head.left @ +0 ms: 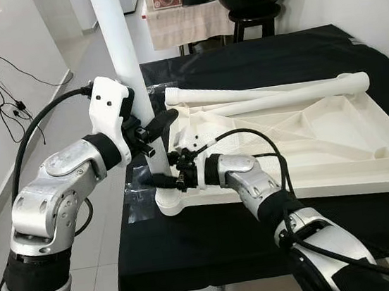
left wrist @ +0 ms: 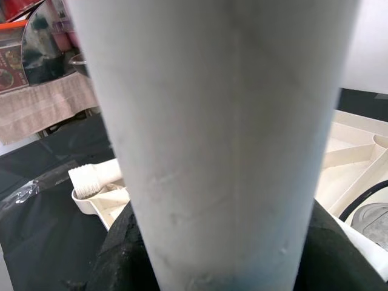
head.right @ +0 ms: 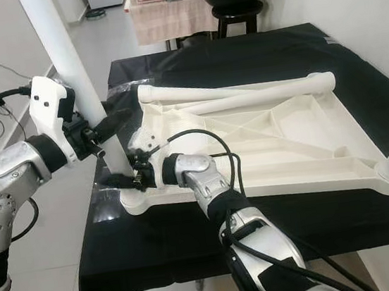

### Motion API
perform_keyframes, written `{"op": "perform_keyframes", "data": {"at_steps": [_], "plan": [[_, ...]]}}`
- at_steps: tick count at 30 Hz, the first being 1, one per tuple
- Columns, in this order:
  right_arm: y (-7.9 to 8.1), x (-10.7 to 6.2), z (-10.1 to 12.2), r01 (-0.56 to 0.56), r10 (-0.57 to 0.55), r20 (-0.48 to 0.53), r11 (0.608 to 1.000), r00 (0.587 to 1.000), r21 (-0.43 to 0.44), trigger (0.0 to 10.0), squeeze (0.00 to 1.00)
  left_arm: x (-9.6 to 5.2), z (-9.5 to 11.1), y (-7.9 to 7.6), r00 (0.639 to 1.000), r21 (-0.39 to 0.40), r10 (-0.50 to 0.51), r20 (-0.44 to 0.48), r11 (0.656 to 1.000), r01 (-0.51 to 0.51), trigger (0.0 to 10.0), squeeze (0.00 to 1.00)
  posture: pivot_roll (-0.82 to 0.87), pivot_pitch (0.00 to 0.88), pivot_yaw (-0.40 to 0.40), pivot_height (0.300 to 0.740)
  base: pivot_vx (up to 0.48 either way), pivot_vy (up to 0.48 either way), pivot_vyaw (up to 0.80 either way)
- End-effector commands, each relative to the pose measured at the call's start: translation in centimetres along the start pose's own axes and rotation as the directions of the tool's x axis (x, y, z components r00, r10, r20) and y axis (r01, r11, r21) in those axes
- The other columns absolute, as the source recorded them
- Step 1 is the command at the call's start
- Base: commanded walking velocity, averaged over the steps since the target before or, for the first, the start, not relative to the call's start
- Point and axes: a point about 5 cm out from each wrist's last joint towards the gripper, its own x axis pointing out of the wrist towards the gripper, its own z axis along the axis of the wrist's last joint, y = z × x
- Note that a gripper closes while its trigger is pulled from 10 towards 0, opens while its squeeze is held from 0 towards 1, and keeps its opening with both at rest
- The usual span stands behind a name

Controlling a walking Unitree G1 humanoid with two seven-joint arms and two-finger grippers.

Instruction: Building children table

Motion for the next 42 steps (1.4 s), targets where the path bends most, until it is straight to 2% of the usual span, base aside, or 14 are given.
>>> {"op": "perform_keyframes", "data": {"at_steps": [1,8,9,13,14,17,18,19,20,22,26,35,36,42], "plan": [[0.5,0.7,0.1,-0.054,0.054,0.011,0.998,0.998,0.009,0.0,0.00,-0.5,-0.4,0.4,0.999,0.015,0.031,-0.033,0.999,-0.031,0.0,0.00,0.01,0.061,0.035,0.740,0.000,0.000,0.00],[0.3,0.2,-0.1,-0.039,0.039,0.029,0.999,0.999,0.016,0.0,0.00,-0.4,-0.4,0.4,0.999,0.012,0.031,-0.031,0.999,-0.030,0.0,0.00,0.01,0.064,0.037,0.740,0.000,0.000,0.00],[0.3,0.1,-0.2,-0.032,0.032,0.039,0.999,0.999,0.011,0.0,0.00,-0.4,-0.3,0.6,0.999,0.003,0.052,-0.017,0.999,-0.052,10.0,1.00,0.00,0.070,0.039,0.740,0.000,0.000,0.00],[0.5,0.0,-0.5,-0.008,0.009,0.034,1.000,0.999,-0.014,0.0,0.00,-0.5,-0.1,0.8,0.997,-0.006,0.074,0.001,0.997,-0.074,10.0,1.00,0.00,0.071,0.037,0.740,0.000,0.000,0.00],[0.6,0.5,-1.4,0.128,-0.128,-0.023,0.992,0.992,0.000,0.0,0.00,-0.6,0.0,0.9,0.997,-0.004,0.082,0.002,0.997,-0.082,10.0,1.00,0.00,0.075,0.027,0.740,0.000,0.000,0.00],[0.7,0.7,-2.1,0.229,-0.228,-0.068,0.974,0.971,0.000,0.0,0.00,-0.6,0.0,0.9,0.996,-0.002,0.084,0.000,0.996,-0.084,10.0,1.00,0.00,0.075,0.027,0.740,0.000,0.000,0.00],[3.3,1.8,-3.1,0.314,-0.311,-0.069,0.948,0.948,0.048,0.0,0.00,-0.7,0.1,1.4,0.993,0.003,0.116,-0.005,0.993,-0.116,10.0,1.00,0.02,0.080,0.023,0.740,0.000,0.000,0.00],[3.3,1.8,-3.1,0.314,-0.311,-0.069,0.948,0.948,0.048,0.0,0.00,-0.7,0.1,1.4,0.993,0.003,0.116,-0.005,0.993,-0.116,10.0,1.00,0.02,0.080,0.023,0.740,0.000,0.000,0.00],[5.2,2.3,-3.3,0.390,-0.388,-0.040,0.920,0.921,0.045,0.0,0.00,-0.7,-0.1,1.8,0.991,-0.001,0.134,-0.016,0.991,-0.134,10.0,0.00,-0.01,0.089,0.038,0.740,0.000,0.000,0.00],[5.7,2.7,-3.2,0.440,-0.439,-0.025,0.896,0.898,0.053,0.0,0.00,-0.5,-0.4,1.9,0.989,-0.005,0.142,-0.027,0.990,-0.143,10.0,0.00,0.00,0.074,0.044,0.740,0.000,0.000,0.00],[5.8,3.1,-3.2,0.460,-0.459,-0.022,0.887,0.888,0.053,0.0,0.00,-0.3,-0.6,1.7,0.991,-0.005,0.130,-0.036,0.992,-0.130,10.0,0.00,0.00,0.068,0.039,0.740,0.000,0.000,0.00],[5.7,4.1,-3.1,0.426,-0.426,-0.021,0.904,0.905,0.025,0.0,0.00,-0.4,-0.6,1.6,0.991,-0.009,0.127,-0.034,0.992,-0.127,10.0,0.00,0.01,0.064,0.034,0.740,0.000,0.000,0.00],[5.8,4.1,-3.1,0.420,-0.420,-0.019,0.907,0.907,0.018,0.0,0.00,-0.6,-0.7,1.6,0.992,-0.011,0.123,-0.034,0.992,-0.124,0.0,0.00,0.01,0.063,0.033,0.740,0.000,0.000,0.00],[5.9,3.7,-2.6,0.416,-0.416,-0.021,0.909,0.909,0.002,0.0,0.00,-0.7,-0.6,1.7,0.993,-0.012,0.118,-0.028,0.993,-0.118,0.0,0.00,0.01,0.059,0.030,0.740,0.000,0.000,0.00]]}}
